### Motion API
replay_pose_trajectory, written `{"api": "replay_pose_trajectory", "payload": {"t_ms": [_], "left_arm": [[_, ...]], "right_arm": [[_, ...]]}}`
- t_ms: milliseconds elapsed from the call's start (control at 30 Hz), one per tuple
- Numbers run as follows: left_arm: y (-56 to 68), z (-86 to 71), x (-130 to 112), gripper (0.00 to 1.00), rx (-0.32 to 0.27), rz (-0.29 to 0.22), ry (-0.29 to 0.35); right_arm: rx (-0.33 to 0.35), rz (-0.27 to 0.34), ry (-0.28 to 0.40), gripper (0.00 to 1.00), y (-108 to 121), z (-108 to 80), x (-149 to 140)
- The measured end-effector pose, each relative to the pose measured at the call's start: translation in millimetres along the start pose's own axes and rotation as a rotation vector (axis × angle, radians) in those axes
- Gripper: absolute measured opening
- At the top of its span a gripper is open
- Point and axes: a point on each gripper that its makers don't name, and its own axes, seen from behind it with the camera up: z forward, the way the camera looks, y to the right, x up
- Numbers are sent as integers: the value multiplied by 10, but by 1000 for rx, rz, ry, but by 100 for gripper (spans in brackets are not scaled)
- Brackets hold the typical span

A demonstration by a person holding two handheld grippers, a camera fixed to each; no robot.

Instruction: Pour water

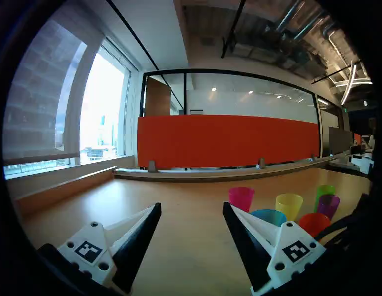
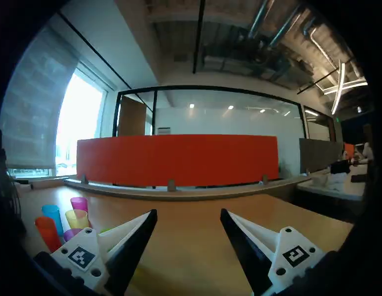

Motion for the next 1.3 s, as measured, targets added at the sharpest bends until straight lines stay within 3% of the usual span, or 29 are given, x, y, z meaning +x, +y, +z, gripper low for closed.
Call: {"api": "replay_pose_trajectory", "payload": {"t_ms": [700, 1300], "left_arm": [[0, 6, -1, 92, 0, 0, 0], [5, 0, -1, 92, 0, 0, 0]], "right_arm": [[-12, -20, -61, 99, 34, 52, -227], [-10, -17, -67, 100, 32, 55, -211]]}}
